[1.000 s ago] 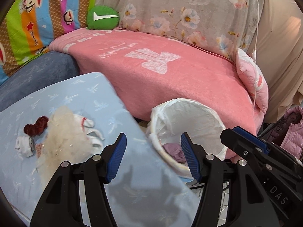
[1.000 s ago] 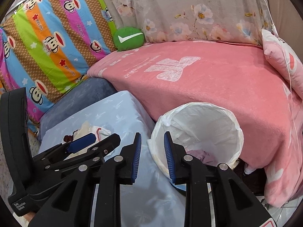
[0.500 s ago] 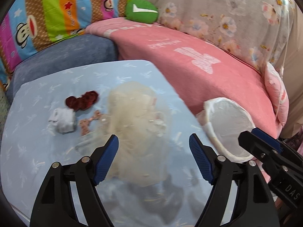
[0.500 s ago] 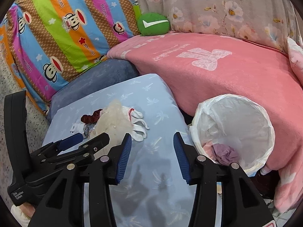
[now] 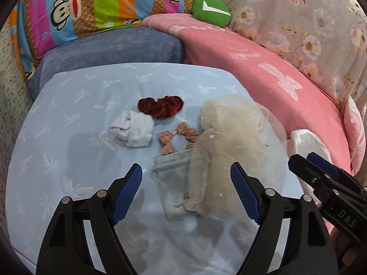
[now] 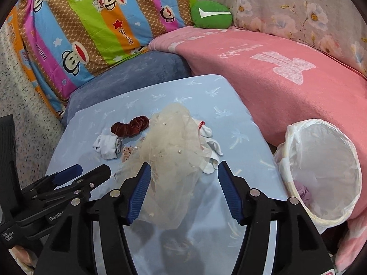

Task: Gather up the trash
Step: 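Move both tools back to the table and grasp the tulle veil with the right tool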

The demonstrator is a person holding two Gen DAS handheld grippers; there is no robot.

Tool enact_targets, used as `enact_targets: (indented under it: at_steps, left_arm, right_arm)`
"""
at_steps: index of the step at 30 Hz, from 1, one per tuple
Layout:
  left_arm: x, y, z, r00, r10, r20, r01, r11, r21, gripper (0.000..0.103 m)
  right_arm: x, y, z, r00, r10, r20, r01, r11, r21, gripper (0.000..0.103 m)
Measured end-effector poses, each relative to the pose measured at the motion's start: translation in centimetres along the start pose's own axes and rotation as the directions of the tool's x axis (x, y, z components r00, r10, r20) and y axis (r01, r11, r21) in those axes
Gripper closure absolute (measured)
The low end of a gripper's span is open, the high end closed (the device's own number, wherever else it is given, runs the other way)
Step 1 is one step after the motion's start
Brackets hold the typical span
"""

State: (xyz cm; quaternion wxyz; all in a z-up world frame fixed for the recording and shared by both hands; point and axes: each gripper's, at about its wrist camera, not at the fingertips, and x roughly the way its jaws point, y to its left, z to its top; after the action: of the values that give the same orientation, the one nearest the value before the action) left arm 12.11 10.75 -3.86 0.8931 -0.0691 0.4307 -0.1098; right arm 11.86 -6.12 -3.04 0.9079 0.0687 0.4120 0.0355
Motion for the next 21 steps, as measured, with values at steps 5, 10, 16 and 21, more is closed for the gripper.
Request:
enact_targets:
  at_steps: [5,10,16,21]
  left_arm:
    - [1.0,1.8,-0.1,1.000,0.008,-0.023,-0.009,1.000,-0.028,0.027]
    - [2.2,3.2,-0.3,0.999,0.007,-0.053,-0.010,0.999,-0.046,0.027]
    - [2.9,4.0,-0.8,0.997,-0.003,-0.078,-0.001,0.998,-0.057,0.027]
    - [2.7,3.6,-1.1,0.997,-0.007,-0.081,0.002,0.999,-0.054,0.027]
  right_arm:
    - [3.3,1.0,0.3,0.999,-0.014,-0.038,0.013,1.000,-0.014,0.039]
    - [6.0,1.4,-0.1,0.996,-0.029,-0.079,0.028,1.000,-0.014,0.039]
    - [7.8,1.8,-0.7,0.993,-0.024,-0.112,0.021,0.999,-0.028,0.059]
    - [7.5,1.9,-1.0,0.993,-0.002,-0.122,-0.001,1.000,-0.024,0.095]
